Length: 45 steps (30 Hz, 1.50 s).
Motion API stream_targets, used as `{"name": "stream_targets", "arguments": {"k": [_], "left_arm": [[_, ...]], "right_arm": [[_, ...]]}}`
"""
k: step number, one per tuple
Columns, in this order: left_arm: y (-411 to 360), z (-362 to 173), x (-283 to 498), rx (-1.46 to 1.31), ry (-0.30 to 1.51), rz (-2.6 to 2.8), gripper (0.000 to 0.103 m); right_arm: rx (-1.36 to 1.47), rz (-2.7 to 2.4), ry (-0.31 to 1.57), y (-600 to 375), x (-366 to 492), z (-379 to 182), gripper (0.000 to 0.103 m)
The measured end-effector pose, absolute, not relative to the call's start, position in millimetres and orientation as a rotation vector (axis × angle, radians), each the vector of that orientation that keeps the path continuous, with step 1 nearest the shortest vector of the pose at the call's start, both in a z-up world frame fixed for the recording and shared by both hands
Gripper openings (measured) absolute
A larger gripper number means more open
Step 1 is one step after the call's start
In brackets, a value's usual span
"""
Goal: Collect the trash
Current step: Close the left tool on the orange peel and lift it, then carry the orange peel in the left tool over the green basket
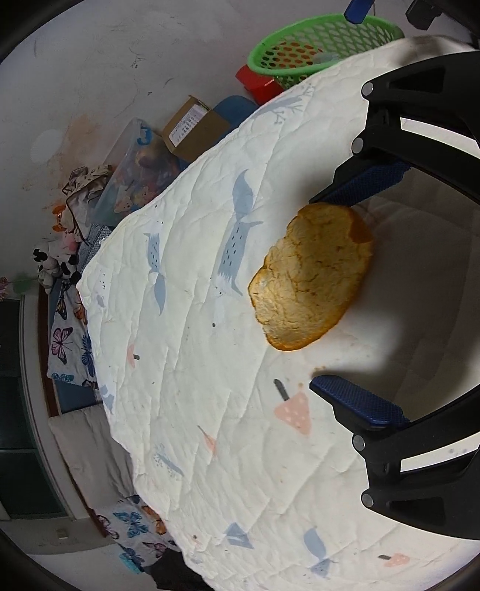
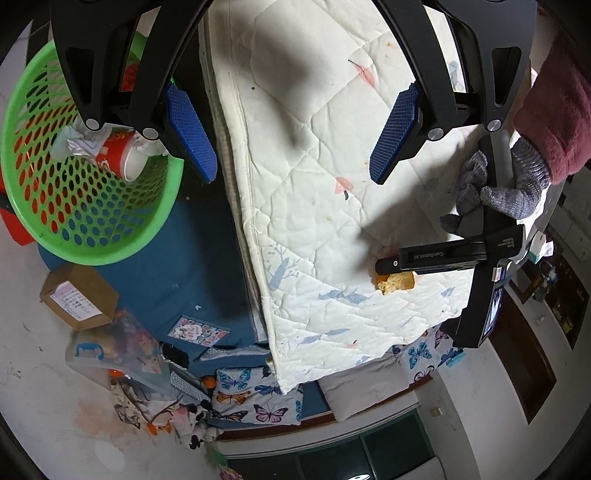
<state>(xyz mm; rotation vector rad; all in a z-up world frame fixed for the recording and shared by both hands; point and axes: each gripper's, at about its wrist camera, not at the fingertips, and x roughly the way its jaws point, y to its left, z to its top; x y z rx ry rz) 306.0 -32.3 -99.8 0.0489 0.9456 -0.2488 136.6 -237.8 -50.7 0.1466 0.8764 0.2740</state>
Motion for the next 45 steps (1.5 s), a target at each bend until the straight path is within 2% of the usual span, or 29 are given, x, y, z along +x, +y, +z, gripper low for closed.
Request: {"name": "stream_targets", "arguments": {"k": [10,15,30,45], "left_arm": [[-27,-90,300,0.034,0.911,-0.252,0.043],[-26,-80,285,0.027,0.894,-0.267,0.033],[-54,-52,225,0.008,0.841,-0.375,0.031],[-155,-33,182,0.041,0.829,-0.575,0.031]], "right_arm": [[0.155,0.271,0.876,-240,135,-52,0.085],[0.168,0.269,0.86,-242,129,-48,0.085],[0.188,0.225,0.823,-265,103,-38,0.084],[0.214,0.052,0.794,-345,69,-38,0.084]]}}
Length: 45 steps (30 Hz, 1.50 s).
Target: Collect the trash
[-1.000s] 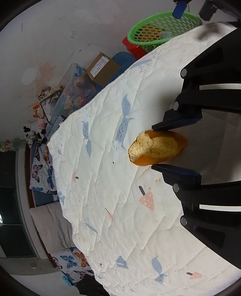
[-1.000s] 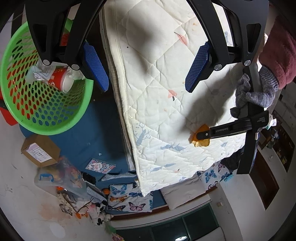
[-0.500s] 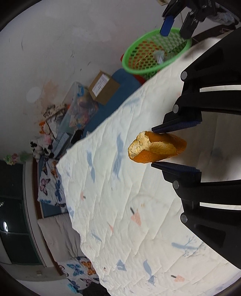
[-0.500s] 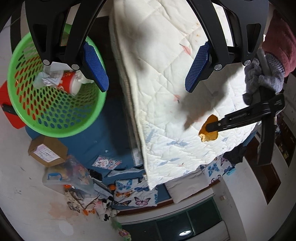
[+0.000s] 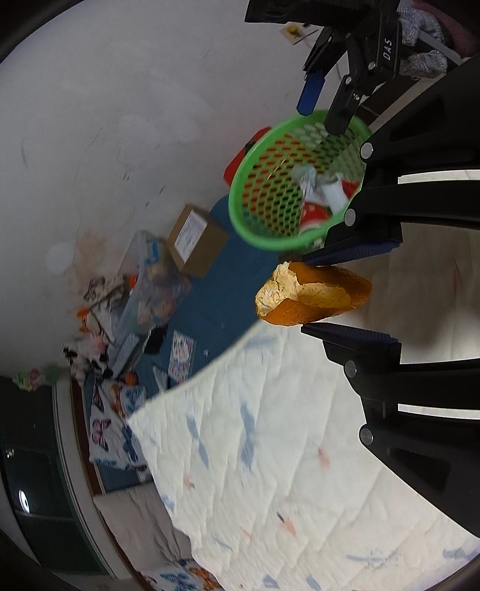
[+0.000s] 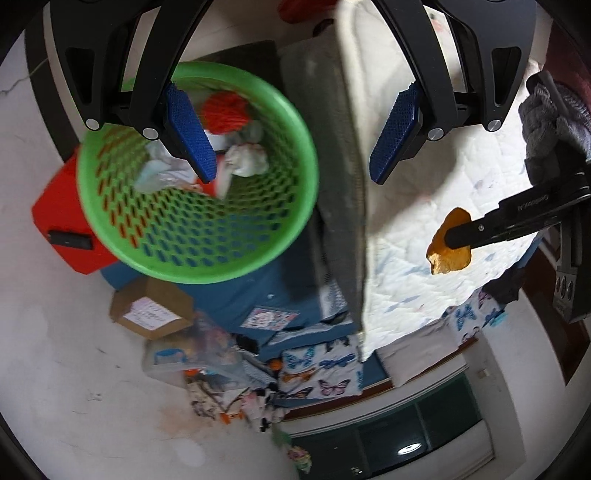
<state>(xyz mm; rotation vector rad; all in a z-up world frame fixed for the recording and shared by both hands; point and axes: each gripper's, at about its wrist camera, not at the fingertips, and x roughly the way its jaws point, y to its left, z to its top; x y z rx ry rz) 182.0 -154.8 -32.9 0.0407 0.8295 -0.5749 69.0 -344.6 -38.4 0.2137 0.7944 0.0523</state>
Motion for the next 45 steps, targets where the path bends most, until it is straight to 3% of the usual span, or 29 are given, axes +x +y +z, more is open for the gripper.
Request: {"name": "stream_targets", "arguments": {"k": [21,27,30,45], "left_arm": [[-278,-61,172,0.117,0.92,-0.729,0.032],[-279,-64,170,0.109,0.922,-0.734,0.037],[-275,-61,169,0.091,0.915,-0.738,0.049],[-224,-37,151,0.082,0.856,-0.647,0.051]], "right_arm": [[0.279,-0.084,0.783,-408,25,-45,0.084],[0.293,-0.089,0.787,-411,21,-47,0.084],[0.294,-0.082,0.788,-409,20,-48,0.084],[0.28,-0.043,0.773,-391,19,-38,0.084]]}}
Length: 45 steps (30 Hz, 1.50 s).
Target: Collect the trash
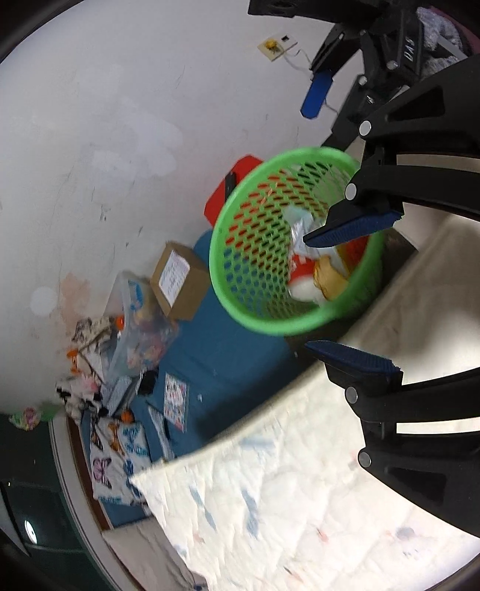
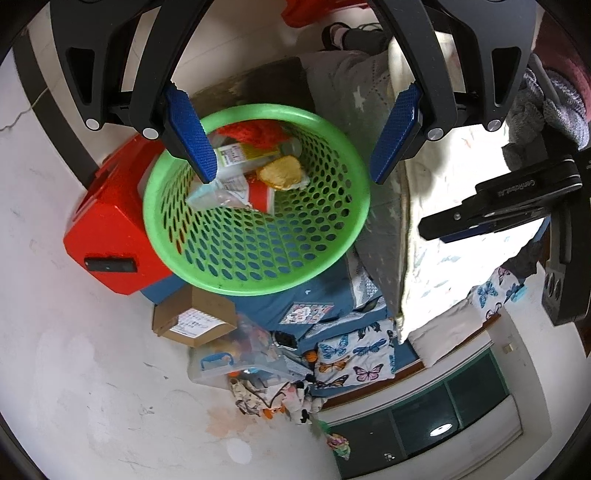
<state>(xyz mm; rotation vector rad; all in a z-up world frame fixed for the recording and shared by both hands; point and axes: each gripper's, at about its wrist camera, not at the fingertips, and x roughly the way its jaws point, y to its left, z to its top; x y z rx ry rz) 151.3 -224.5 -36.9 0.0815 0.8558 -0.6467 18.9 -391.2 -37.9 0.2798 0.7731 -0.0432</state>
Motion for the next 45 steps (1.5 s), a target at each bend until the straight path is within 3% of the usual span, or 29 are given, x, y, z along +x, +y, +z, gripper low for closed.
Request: {"name": "stream_targets", "arguments": {"k": [8,10,14,31,45], "left_arm": [[-176,-28,139,0.077,0.835,-0.534,0.052],[-163,-26,135,0.078,0.825,-0.502,0.059],[-140,-24,127,0.075,0.817,-0.453,0.06],[-50,-10,99,0.001,0.743,-0.231,0.087],[-24,-5,86,0.004,0.7,-0.151,0.093]], "right_arm": [[0.265,0.005,0.766,-366,23,-32,0.084],[0.261,0.018,0.767,-358,25,-31,0.084],[0.25,0.045,0.767,-342,26,-29,0.084],[0.161,0.2,0.73,-265,39,-11,0.087],[0.128,0.266,0.702,-236,46,-6,0.095]]}}
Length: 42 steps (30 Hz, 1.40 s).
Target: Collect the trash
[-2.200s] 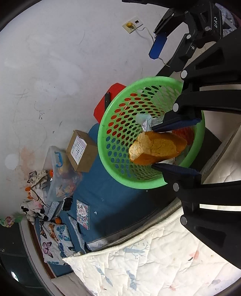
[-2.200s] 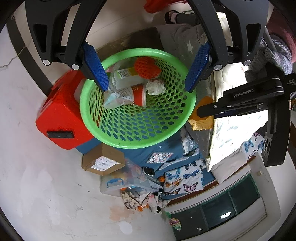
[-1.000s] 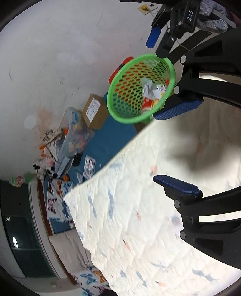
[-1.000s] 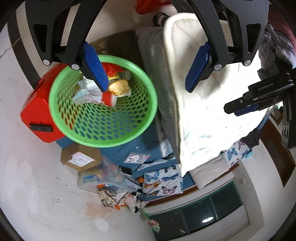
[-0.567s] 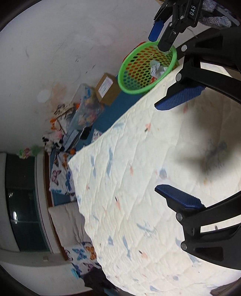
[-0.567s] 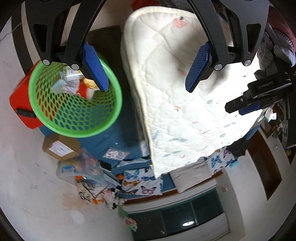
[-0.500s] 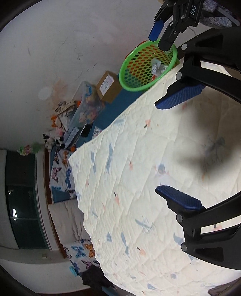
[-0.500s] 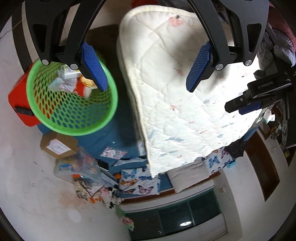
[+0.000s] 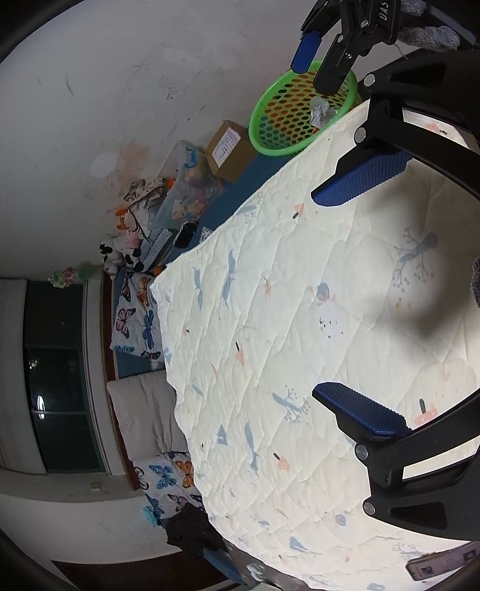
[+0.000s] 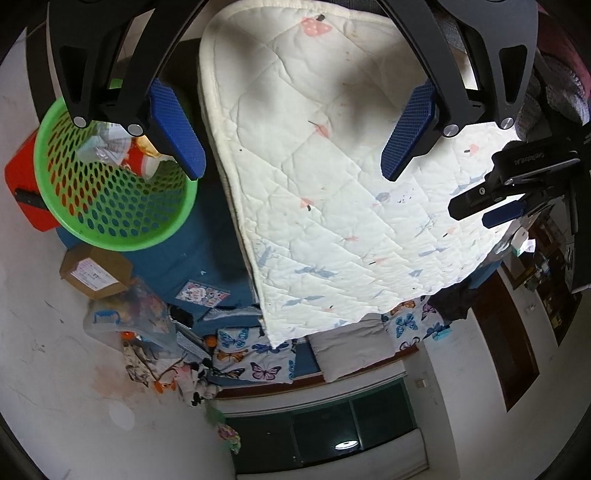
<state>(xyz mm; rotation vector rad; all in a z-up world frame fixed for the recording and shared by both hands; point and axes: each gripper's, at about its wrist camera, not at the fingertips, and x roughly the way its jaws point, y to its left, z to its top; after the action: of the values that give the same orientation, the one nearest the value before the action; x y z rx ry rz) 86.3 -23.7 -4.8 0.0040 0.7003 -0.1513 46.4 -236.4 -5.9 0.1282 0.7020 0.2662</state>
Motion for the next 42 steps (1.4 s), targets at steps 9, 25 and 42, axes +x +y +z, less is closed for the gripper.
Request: {"name": "stream_targets", "arguments": {"k": [9,25,42], "left_arm": [[-3,0,82,-0.023,0.684,-0.109,0.093],[9,-2,75,-0.038,0.68,-0.073,0.094],[8,-1,71,-0.034,0.675,-0.069,0.094]], "right_arm": [[0.114,0.282,0.681,-226,47,-1,0.096],[0.105,0.289,0.671,-215,46,0,0.097],[0.104,0.292,0.675,-216,46,0,0.098]]}}
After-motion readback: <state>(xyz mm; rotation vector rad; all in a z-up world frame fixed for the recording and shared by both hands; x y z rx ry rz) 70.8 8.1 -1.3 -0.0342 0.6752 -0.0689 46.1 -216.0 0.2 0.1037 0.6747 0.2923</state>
